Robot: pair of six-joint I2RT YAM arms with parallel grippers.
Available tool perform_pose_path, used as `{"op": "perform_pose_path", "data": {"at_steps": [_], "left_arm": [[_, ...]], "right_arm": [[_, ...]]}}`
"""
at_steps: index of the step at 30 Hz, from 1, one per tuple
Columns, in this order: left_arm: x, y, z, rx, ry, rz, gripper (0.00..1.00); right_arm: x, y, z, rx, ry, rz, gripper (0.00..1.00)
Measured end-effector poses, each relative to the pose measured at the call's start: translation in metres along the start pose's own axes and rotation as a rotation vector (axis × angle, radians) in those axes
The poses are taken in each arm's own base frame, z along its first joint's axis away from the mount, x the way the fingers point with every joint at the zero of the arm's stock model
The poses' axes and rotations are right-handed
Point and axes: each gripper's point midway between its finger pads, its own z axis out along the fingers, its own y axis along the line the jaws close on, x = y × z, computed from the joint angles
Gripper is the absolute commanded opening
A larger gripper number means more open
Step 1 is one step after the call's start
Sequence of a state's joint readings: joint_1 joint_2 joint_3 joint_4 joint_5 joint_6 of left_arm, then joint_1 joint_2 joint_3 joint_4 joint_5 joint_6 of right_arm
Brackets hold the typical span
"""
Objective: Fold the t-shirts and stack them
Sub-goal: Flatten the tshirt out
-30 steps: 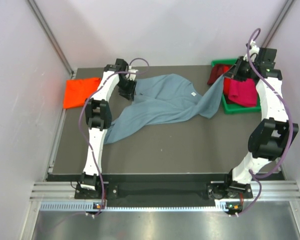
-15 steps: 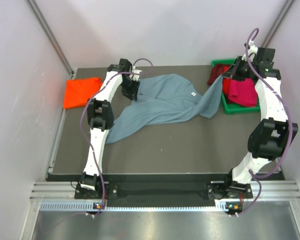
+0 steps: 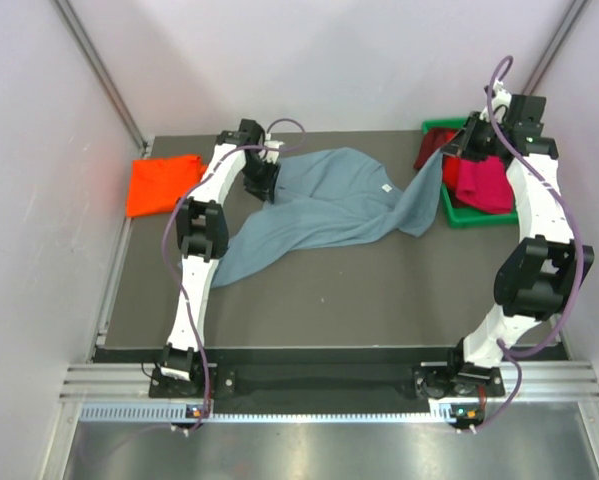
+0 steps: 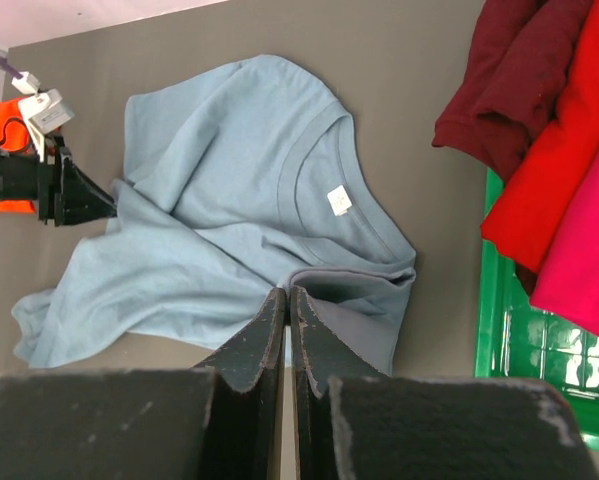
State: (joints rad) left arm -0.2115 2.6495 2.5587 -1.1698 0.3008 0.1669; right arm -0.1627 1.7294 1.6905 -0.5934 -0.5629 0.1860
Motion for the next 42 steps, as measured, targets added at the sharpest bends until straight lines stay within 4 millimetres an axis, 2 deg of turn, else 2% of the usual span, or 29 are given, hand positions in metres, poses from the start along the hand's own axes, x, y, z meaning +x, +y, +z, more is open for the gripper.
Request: {"op": "perform_pose_path", "data": {"at_steps": [11, 17, 28, 35, 42], "left_arm": [[-0.004, 0.000, 0.001, 0.000, -0.011, 0.005, 0.39], [-0.005, 0.001, 0.000, -0.001, -0.014, 0.004, 0.39], [-0.014, 0.004, -0.023, -0.017, -0.057, 0.003, 0.39], [-0.014, 0.004, -0.021, -0.015, -0.055, 0.005, 0.39], [-0.007, 0.007, 0.000, -0.002, -0.025, -0.007, 0.39]], "right_arm": [[0.001, 0.001, 0.002, 0.008, 0.001, -0.008, 0.00], [0.006, 0.001, 0.009, 0.006, 0.018, -0.006, 0.00], [0.007, 0.004, 0.018, -0.004, 0.028, -0.012, 0.00], [0.007, 0.004, 0.018, -0.004, 0.026, -0.013, 0.00], [0.007, 0.003, 0.018, 0.000, 0.026, -0.019, 0.00]]}}
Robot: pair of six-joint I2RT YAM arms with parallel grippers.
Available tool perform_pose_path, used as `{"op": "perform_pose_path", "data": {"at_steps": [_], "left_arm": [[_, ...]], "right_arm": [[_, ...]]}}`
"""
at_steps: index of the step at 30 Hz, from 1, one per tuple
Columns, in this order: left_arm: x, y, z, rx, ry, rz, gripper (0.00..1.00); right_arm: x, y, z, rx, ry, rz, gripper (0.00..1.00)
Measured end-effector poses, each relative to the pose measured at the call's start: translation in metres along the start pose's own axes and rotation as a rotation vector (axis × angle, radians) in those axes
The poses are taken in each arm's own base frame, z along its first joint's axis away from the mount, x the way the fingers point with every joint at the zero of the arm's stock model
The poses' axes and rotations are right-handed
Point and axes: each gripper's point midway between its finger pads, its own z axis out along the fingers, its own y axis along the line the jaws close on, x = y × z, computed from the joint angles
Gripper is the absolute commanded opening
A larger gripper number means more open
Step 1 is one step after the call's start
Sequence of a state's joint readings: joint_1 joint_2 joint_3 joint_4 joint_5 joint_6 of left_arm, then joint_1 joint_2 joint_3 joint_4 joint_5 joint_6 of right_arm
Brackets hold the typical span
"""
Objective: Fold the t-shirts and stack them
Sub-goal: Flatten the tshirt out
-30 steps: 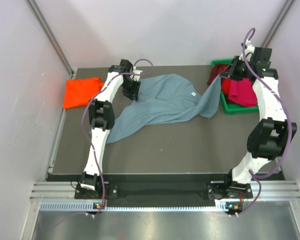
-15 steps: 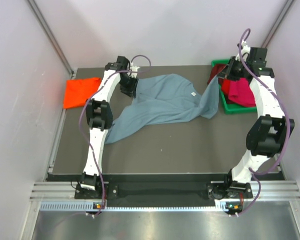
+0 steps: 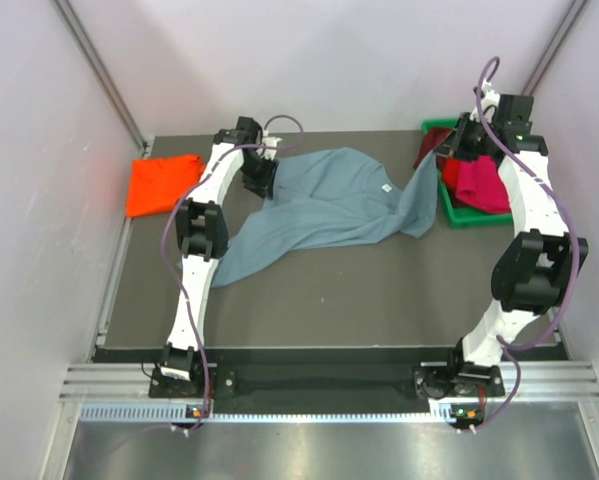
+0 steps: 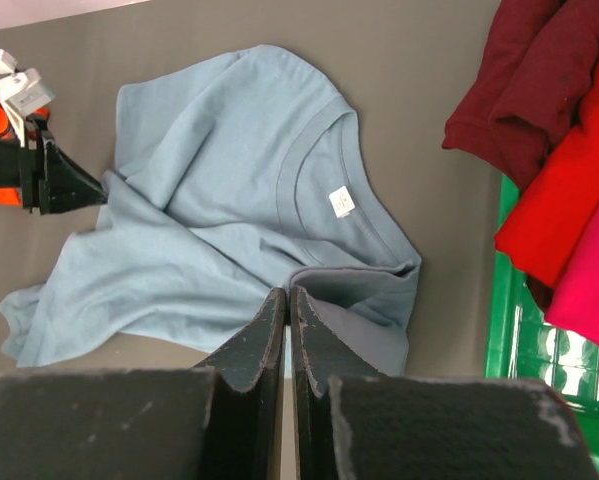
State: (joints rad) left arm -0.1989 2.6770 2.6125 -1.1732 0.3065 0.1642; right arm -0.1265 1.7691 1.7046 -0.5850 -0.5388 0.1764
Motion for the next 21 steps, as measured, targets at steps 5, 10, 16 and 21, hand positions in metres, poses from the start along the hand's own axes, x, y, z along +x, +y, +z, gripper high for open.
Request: {"op": "perform_pose_path", "data": {"at_steps": [5, 10, 16, 21], "left_arm": [[-0.0044, 0.0046, 0.0012, -0.006, -0.017, -0.002, 0.39], [-0.0047, 0.0047, 0.0017, -0.001, -0.019, -0.003, 0.39], [-0.0048, 0.0047, 0.0015, -0.001, -0.019, -0.003, 0.39], [-0.0067, 0.0047, -0.0033, -0.006, -0.027, -0.001, 0.39]], "right_arm": [[-0.0001, -0.0005, 0.0000, 0.003, 0.000, -0.002, 0.00], [0.0000, -0.0009, 0.0001, 0.005, -0.001, -0.002, 0.00], [-0.0002, -0.0016, 0.0003, 0.011, -0.001, -0.003, 0.00], [0.0004, -0.0004, 0.0012, 0.010, 0.000, -0.013, 0.00]]}}
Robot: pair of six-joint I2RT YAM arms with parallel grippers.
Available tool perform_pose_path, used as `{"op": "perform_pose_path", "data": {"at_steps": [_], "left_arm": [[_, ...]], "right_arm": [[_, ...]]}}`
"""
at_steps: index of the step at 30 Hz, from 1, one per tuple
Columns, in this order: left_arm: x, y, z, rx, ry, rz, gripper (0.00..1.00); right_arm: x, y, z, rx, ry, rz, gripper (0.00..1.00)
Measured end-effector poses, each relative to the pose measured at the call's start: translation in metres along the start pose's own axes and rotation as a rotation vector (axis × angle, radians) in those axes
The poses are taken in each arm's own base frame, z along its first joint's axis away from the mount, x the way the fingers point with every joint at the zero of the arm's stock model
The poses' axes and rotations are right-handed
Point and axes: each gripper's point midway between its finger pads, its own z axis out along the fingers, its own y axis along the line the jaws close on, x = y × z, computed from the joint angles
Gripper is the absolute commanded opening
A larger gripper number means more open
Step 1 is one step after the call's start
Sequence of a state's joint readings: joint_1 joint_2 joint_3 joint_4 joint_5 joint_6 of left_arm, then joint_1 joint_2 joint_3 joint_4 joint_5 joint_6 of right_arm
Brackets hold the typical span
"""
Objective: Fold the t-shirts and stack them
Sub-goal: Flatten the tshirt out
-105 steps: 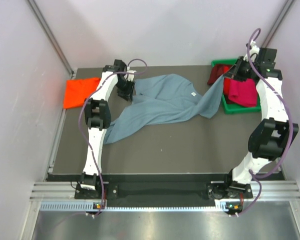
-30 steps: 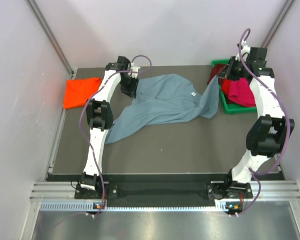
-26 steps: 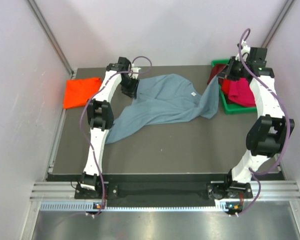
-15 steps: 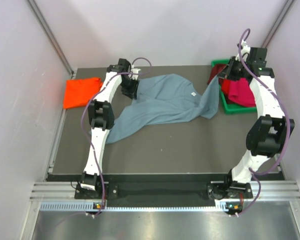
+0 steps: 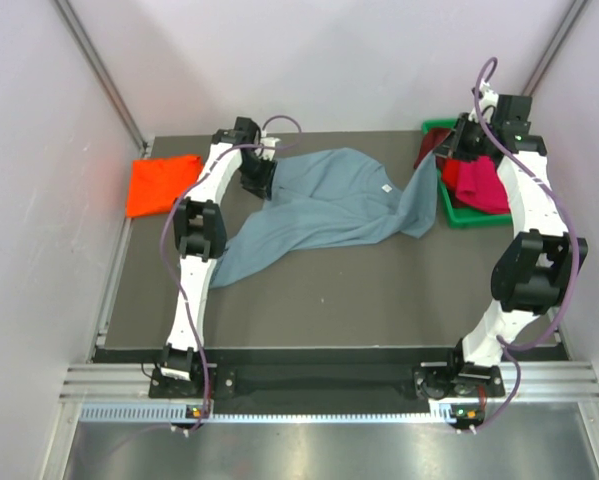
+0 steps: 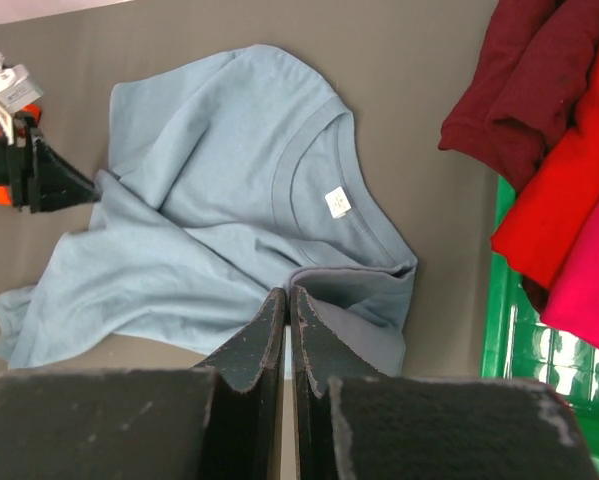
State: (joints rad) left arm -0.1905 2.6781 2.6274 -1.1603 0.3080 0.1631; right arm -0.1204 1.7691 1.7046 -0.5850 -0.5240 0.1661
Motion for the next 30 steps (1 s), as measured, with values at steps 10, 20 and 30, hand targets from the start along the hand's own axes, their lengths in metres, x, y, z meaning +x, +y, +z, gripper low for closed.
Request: {"op": "perform_pose_path", "data": {"at_steps": [10, 20, 30], "left_arm": [[0.002, -0.037, -0.144, -0.035, -0.118, 0.025, 0.39], [-0.011, -0.065, -0.239, -0.069, -0.313, 0.085, 0.39], [0.026, -0.074, -0.248, -0.063, -0.267, 0.068, 0.39]], "right_arm": [[-0.008, 0.003, -0.001, 0.000, -0.017, -0.022, 0.00], [-0.016, 0.010, -0.001, -0.023, -0.039, -0.040, 0.00], [-0.024, 0.025, -0.016, -0.060, -0.069, -0.061, 0.00]]}}
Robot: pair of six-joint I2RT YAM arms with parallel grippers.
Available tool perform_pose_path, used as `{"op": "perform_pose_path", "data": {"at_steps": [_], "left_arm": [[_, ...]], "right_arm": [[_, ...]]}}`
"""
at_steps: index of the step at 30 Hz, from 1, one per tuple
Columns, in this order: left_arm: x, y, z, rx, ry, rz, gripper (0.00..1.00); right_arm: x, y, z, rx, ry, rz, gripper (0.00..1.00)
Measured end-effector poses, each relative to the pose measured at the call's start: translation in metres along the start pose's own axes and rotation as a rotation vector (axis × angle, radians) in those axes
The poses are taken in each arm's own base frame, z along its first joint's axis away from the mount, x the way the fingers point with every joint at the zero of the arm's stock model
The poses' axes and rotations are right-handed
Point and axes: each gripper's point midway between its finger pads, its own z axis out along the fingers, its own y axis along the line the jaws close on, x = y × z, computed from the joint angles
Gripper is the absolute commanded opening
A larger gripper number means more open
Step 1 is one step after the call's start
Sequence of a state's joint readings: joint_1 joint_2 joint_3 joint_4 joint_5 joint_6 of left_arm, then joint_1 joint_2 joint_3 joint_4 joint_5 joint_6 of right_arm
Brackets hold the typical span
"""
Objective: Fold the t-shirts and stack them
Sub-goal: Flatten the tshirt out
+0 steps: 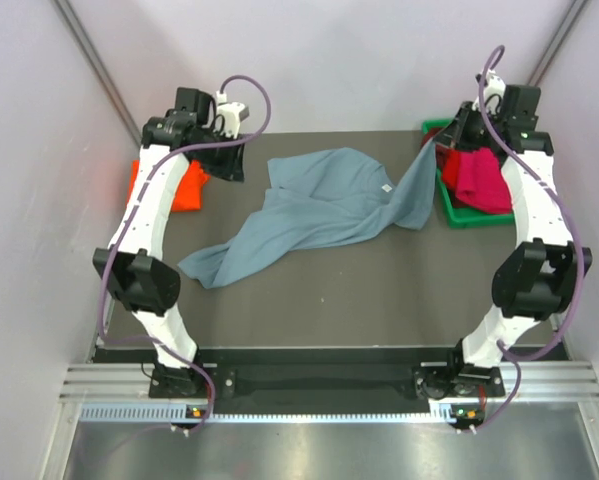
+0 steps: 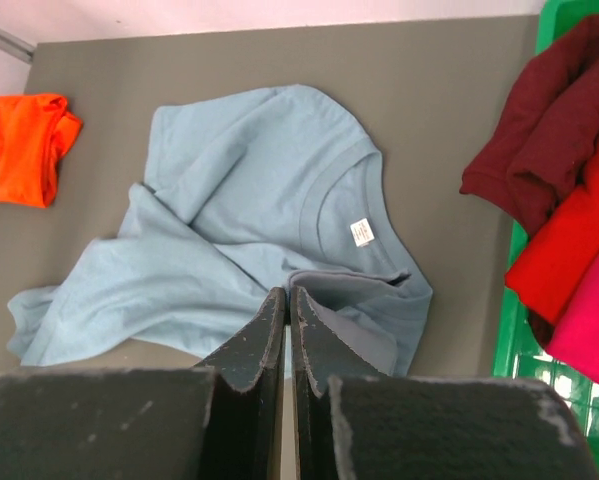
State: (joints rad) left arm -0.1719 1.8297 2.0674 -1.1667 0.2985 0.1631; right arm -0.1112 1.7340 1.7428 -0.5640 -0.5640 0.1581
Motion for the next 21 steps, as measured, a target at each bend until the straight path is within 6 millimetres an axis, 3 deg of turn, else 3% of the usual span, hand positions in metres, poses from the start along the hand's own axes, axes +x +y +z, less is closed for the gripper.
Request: {"op": "perform_pose_path", "data": {"at_steps": [9, 16, 21], "left_arm": [[0.029, -0.012, -0.024, 0.003, 0.021, -0.007, 0.39], [0.028, -0.017, -0.040, -0.003, -0.014, 0.004, 0.39], [0.036, -0.018, -0.038, 0.000, 0.002, -0.001, 0.39]], "right_arm": [[-0.019, 0.022, -0.026, -0.024, -0.065, -0.044, 0.00], [-0.026, 0.030, -0.035, -0.033, -0.092, -0.061, 0.00], [-0.026, 0.031, -0.034, -0.039, -0.095, -0.063, 0.00]]}}
